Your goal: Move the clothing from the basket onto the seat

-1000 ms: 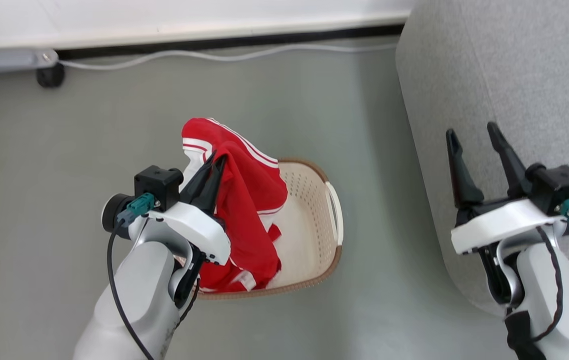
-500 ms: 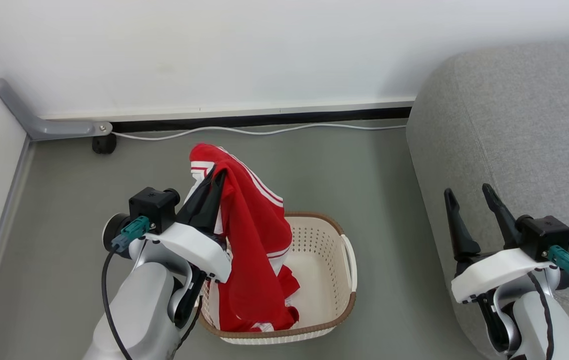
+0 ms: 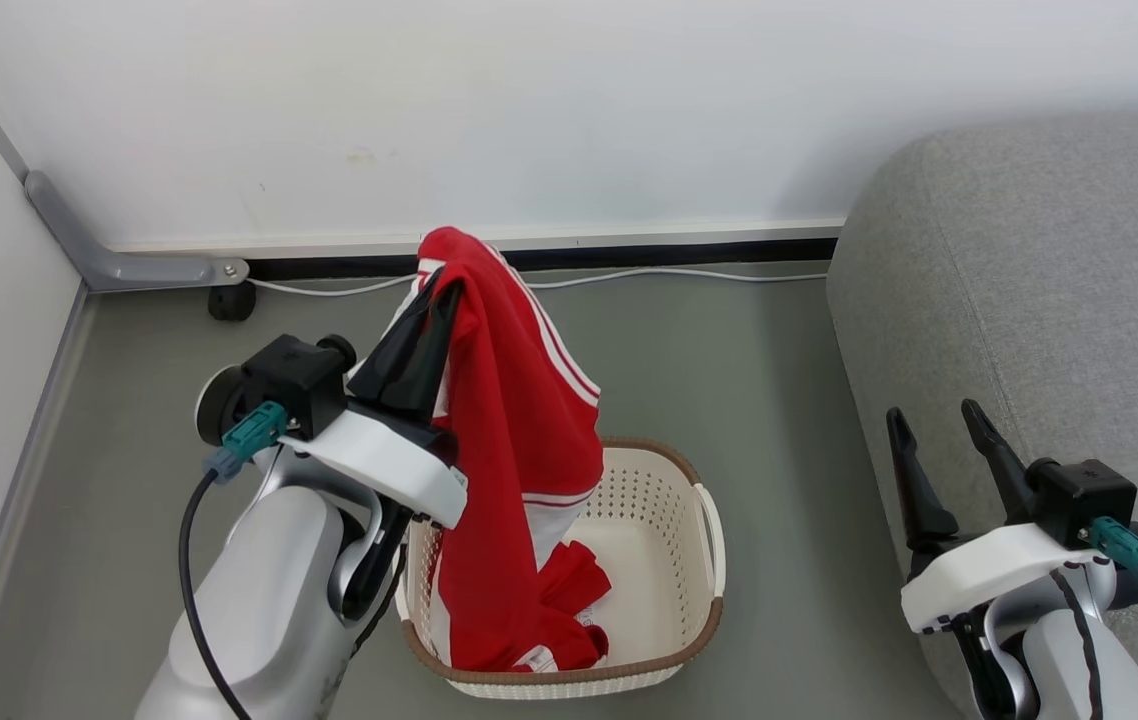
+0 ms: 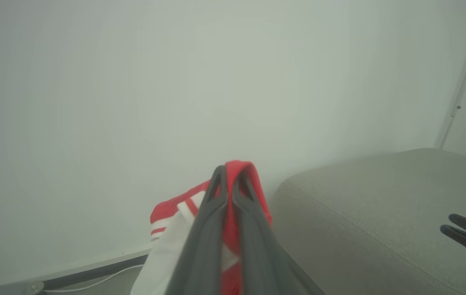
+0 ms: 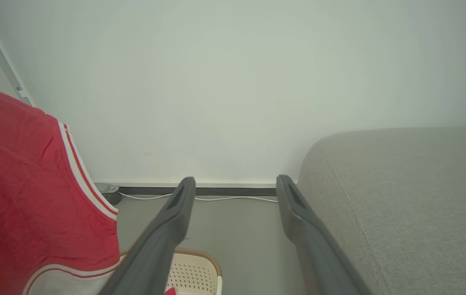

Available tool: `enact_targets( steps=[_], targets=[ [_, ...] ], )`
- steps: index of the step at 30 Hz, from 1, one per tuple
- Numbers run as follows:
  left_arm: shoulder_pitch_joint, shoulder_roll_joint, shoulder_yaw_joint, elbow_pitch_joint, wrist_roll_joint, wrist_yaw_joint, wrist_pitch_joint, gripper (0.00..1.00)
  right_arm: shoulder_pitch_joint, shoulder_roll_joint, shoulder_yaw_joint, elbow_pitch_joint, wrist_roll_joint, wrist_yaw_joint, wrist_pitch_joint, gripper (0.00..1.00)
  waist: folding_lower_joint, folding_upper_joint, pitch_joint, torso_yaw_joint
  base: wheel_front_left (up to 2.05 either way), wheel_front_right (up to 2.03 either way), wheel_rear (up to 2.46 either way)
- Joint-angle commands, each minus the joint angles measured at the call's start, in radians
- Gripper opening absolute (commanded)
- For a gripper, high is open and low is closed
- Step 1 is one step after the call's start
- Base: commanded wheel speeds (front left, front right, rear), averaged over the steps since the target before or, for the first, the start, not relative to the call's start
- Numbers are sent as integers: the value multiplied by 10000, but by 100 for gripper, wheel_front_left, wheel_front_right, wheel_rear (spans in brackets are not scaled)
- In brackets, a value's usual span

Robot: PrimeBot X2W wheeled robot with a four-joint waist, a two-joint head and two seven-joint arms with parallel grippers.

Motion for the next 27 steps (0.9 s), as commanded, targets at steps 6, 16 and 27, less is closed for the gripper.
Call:
enact_targets(
  steps=[6, 16, 27],
  targets=[
    [-1067, 392, 76, -770, -32, -9, -105, 0, -138, 40, 209, -125, -70, 69, -61, 100, 0, 0, 25, 0, 0, 0, 0],
    [-1414, 399, 18, -766, -100, -9, -105, 0, -622, 137, 1648, -769, 448, 69, -61, 100, 0, 0, 105, -107, 0, 0, 0],
    [-1371, 200, -258, -675, -126, -9, -105, 0, -1354, -88, 4738, -1324, 1887, 69, -61, 100, 0, 0, 177, -11, 0, 0, 0]
  ],
)
